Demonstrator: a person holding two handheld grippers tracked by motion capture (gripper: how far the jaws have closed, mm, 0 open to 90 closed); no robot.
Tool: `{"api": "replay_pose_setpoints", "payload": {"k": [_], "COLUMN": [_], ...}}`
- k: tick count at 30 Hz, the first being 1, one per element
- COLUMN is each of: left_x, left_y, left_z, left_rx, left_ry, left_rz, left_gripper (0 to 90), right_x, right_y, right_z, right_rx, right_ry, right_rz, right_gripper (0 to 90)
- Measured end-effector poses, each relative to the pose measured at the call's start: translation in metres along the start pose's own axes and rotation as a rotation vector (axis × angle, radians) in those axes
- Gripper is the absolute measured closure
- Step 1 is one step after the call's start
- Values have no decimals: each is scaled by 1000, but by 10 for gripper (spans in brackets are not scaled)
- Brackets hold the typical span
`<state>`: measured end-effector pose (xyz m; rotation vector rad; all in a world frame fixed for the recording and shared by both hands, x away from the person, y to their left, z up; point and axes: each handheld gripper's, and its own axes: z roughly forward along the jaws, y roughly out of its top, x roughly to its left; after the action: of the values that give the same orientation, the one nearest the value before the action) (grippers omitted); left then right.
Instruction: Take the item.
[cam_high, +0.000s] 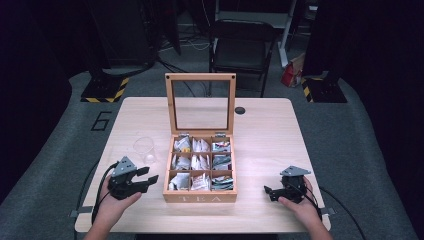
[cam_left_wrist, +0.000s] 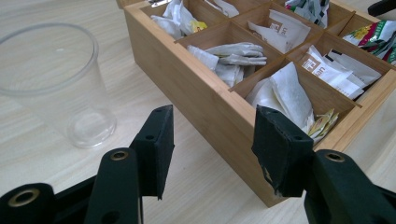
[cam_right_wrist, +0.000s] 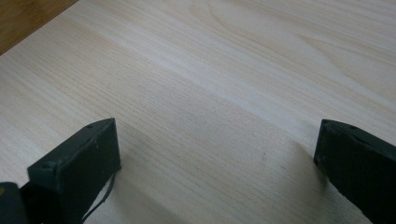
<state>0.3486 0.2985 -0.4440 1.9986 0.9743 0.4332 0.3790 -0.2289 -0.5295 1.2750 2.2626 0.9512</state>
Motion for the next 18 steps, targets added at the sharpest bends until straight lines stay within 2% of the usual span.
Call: {"api": "replay_pose_setpoints", "payload": {"k": [2, 4, 6, 9, 18], "left_x": [0, 0, -1, -1, -5], "left_y": [11, 15, 27, 37, 51], "left_z": [-1, -1, -1, 2, 12], "left_rx": [7, -1, -11, -2, -3], "left_ry": [3, 6, -17, -15, -38], "left_rz": [18, 19, -3, 7, 9], "left_gripper": [487, 492, 502, 515, 538], "right_x": [0, 0, 0, 0, 0], "right_y": [0, 0, 0, 0, 0], "right_z": [0, 0, 0, 0, 0], "right_rx": [1, 0, 0, 0, 0], "right_ry": [1, 0, 0, 0, 1], "right_rz": [-2, 1, 0, 1, 6], "right_gripper": [0, 0, 0, 0, 0]}}
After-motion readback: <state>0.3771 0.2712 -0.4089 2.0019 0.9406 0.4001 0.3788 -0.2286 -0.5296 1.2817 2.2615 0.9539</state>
